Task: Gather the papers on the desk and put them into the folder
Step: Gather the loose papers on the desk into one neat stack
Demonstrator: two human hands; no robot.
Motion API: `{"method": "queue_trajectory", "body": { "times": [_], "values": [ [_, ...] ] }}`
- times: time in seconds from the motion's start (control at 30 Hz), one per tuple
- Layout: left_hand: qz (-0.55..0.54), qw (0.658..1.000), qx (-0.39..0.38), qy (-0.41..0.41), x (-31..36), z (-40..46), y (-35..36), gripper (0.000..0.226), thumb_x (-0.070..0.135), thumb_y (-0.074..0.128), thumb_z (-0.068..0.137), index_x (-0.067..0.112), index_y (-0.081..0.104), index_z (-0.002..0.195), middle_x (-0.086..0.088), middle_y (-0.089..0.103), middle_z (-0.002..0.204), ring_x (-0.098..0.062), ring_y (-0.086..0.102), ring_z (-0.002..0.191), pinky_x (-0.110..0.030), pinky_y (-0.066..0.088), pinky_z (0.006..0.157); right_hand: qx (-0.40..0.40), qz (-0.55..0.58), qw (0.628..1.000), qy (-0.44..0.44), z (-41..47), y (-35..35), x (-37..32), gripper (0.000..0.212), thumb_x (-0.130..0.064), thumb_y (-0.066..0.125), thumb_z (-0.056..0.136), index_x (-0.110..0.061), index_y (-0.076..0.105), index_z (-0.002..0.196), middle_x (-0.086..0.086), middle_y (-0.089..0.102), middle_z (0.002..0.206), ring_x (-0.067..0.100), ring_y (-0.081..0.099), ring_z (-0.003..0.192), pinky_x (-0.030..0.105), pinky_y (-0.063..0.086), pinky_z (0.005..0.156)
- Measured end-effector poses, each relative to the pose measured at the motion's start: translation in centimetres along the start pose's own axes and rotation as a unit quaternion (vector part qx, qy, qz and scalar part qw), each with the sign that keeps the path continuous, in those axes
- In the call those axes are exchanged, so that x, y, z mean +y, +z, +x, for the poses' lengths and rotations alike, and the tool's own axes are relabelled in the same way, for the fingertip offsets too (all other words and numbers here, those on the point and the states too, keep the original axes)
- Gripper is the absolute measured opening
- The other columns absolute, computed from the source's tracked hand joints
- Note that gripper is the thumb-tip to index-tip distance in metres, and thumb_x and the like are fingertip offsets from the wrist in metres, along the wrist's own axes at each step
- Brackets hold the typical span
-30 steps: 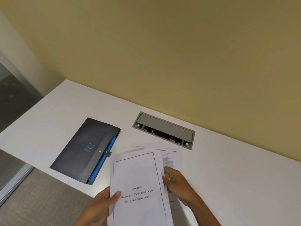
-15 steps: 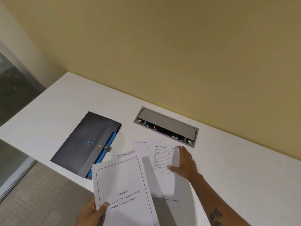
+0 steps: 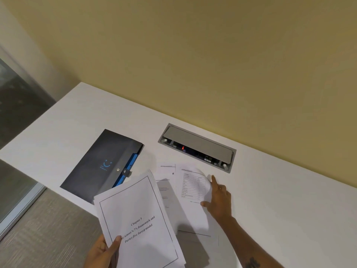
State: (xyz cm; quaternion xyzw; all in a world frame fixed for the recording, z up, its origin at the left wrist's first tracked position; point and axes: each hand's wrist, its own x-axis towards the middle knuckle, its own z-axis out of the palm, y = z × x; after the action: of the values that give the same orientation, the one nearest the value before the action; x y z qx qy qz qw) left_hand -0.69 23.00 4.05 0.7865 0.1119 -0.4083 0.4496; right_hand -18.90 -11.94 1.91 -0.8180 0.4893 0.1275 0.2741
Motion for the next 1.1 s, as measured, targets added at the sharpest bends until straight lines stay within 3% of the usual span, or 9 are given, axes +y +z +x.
{"method": "queue_trajectory", "body": {
  "times": [0.1, 0.17, 0.23, 0.33, 0.4, 0.53, 0.67, 0.97, 1.1],
  "values": [
    [-0.011, 1.0, -0.022, -0.006, 0.1, 0.8, 0.3, 0.046, 0.021, 0.074, 0.091, 0.02, 0.06, 0.135, -0.023, 0.073, 0.104, -0.048, 0.068, 0.1, -0.053, 0.045, 0.108, 0.024, 0.138, 0.986, 0.086, -0.7, 0.9, 0.5, 0.103, -0.021, 0.085, 0.088, -0.017, 0.018, 0.166, 0.015, 0.056, 0.149, 0.035, 0.057, 0.135, 0.042, 0.046, 0.111],
    [-0.023, 0.999, -0.034, 0.002, 0.5, 0.9, 0.6, 0.045, 0.023, 0.074, 0.091, 0.021, 0.062, 0.135, -0.018, 0.061, 0.082, -0.033, 0.059, 0.078, -0.04, 0.052, 0.088, 0.046, 0.209, 0.968, 0.132, -1.0, 1.0, 1.2, 0.082, -0.011, 0.079, 0.092, -0.016, 0.033, 0.16, 0.015, 0.063, 0.144, 0.037, 0.064, 0.128, 0.044, 0.053, 0.105],
    [-0.026, 0.999, -0.038, 0.008, 0.7, 1.3, 0.7, 0.045, 0.022, 0.073, 0.091, 0.02, 0.062, 0.135, -0.023, 0.052, 0.071, -0.027, 0.054, 0.07, -0.033, 0.041, 0.068, 0.075, 0.239, 0.958, 0.141, -1.1, 0.6, 2.3, 0.051, -0.008, 0.072, 0.096, -0.01, 0.055, 0.144, 0.016, 0.071, 0.131, 0.038, 0.069, 0.117, 0.044, 0.058, 0.098],
    [-0.054, 0.997, -0.051, 0.016, 1.2, 1.6, 1.1, 0.045, 0.021, 0.071, 0.093, 0.022, 0.06, 0.137, -0.045, 0.062, 0.103, -0.038, 0.07, 0.093, -0.045, 0.05, 0.091, 0.133, 0.252, 0.949, 0.132, -1.4, -0.2, 4.2, 0.027, -0.006, 0.071, 0.098, 0.005, 0.069, 0.122, 0.024, 0.072, 0.119, 0.042, 0.069, 0.111, 0.041, 0.055, 0.092],
    [-0.065, 0.996, -0.066, 0.011, 1.6, 1.7, 1.2, 0.048, 0.016, 0.069, 0.094, 0.021, 0.057, 0.14, -0.028, 0.072, 0.115, -0.042, 0.07, 0.11, -0.058, 0.048, 0.105, 0.179, 0.269, 0.938, 0.123, -1.8, -1.0, 5.5, 0.023, -0.004, 0.072, 0.097, 0.009, 0.071, 0.116, 0.027, 0.073, 0.114, 0.043, 0.07, 0.107, 0.041, 0.052, 0.09],
    [-0.083, 0.992, -0.095, 0.015, 2.2, 1.8, 1.4, 0.043, 0.011, 0.066, 0.095, 0.015, 0.059, 0.137, -0.013, 0.076, 0.122, -0.038, 0.072, 0.112, -0.06, 0.049, 0.106, 0.203, 0.322, 0.92, 0.092, -3.1, -3.4, 7.4, 0.01, -0.01, 0.069, 0.1, -0.003, 0.072, 0.094, 0.021, 0.077, 0.098, 0.036, 0.071, 0.084, 0.039, 0.051, 0.072],
    [-0.104, 0.986, -0.13, 0.022, 3.0, 1.7, 1.6, 0.036, 0.01, 0.065, 0.095, 0.018, 0.062, 0.13, -0.012, 0.078, 0.117, -0.036, 0.075, 0.108, -0.059, 0.053, 0.101, 0.129, 0.409, 0.902, 0.058, -5.4, -4.8, 5.6, 0.018, -0.019, 0.069, 0.101, -0.035, 0.077, 0.098, -0.02, 0.08, 0.103, -0.005, 0.074, 0.092, 0.024, 0.054, 0.08],
    [-0.139, 0.97, -0.197, 0.007, 3.5, 1.3, 1.5, 0.042, 0.008, 0.065, 0.094, 0.014, 0.058, 0.134, -0.018, 0.074, 0.125, -0.042, 0.071, 0.114, -0.062, 0.054, 0.099, -0.12, 0.489, 0.863, -0.044, -8.4, -0.4, -3.7, 0.031, -0.017, 0.052, 0.111, -0.032, 0.074, 0.126, -0.009, 0.076, 0.131, 0.008, 0.068, 0.127, 0.031, 0.049, 0.108],
    [-0.134, 0.966, -0.219, -0.009, 3.5, 1.1, 0.4, 0.042, 0.007, 0.063, 0.095, 0.015, 0.058, 0.135, -0.016, 0.074, 0.126, -0.037, 0.072, 0.114, -0.053, 0.06, 0.093, -0.204, 0.48, 0.851, -0.064, -8.7, 1.6, -6.4, 0.031, -0.025, 0.047, 0.112, -0.03, 0.071, 0.131, -0.001, 0.076, 0.131, 0.022, 0.069, 0.128, 0.046, 0.052, 0.112]
  ]
}}
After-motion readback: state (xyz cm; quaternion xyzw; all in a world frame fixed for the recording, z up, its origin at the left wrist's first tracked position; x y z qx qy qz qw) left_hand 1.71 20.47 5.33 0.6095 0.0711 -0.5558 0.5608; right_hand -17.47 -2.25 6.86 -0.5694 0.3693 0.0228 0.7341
